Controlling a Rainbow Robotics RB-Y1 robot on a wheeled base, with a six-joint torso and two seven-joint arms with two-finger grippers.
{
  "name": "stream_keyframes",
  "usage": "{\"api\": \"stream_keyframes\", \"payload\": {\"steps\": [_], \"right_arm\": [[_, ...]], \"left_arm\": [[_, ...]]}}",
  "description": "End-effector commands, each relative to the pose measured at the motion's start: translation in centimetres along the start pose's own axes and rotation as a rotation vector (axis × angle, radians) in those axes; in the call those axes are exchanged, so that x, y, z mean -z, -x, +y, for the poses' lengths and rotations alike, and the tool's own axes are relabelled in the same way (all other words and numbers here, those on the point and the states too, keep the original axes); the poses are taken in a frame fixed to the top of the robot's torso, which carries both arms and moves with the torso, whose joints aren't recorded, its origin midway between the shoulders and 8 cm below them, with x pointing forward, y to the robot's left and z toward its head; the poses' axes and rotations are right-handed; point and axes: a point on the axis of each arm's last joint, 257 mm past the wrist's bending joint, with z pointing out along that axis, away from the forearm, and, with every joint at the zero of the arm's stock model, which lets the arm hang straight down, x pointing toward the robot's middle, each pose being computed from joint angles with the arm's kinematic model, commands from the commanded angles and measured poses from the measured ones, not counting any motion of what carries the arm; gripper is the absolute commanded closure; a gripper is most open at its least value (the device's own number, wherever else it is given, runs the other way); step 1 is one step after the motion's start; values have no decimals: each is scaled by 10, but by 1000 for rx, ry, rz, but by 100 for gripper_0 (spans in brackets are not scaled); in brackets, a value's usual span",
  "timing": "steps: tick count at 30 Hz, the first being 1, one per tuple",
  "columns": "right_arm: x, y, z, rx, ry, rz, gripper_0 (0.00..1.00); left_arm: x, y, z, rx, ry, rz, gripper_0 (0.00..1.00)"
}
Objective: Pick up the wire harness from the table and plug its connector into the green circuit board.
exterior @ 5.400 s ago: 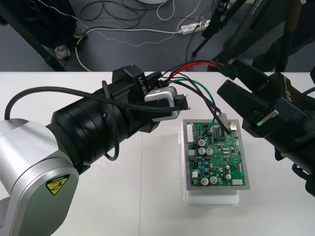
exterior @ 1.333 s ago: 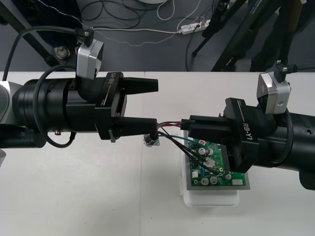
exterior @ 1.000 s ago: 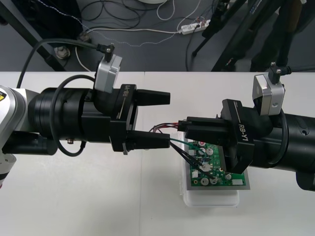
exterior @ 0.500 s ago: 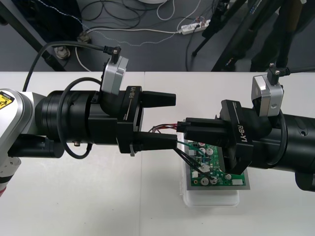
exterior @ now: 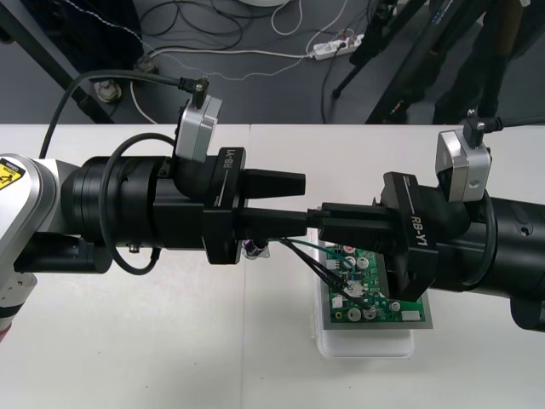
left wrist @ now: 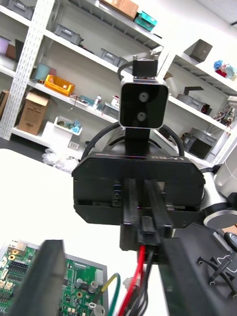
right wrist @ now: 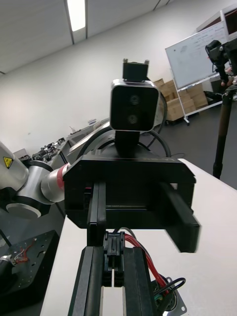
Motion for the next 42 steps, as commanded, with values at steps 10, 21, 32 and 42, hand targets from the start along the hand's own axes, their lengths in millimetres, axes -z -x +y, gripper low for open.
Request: {"api": "stream_keyframes", "payload": {"steps": [10, 21, 32, 42], "right_arm": [[-8, 6, 10, 47, 37, -6, 100], [-8, 6, 10, 45, 36, -5, 100], [-7, 6, 9, 48, 34, -6, 100], [-7, 5, 10, 51, 36, -4, 100]], "left_arm": [[-16, 27, -7, -38, -15, -49, 62], [-17, 30, -7, -37, -18, -57, 84], [-17, 30, -7, -39, -18, -58, 100], [-17, 33, -10, -43, -28, -67, 100]]}}
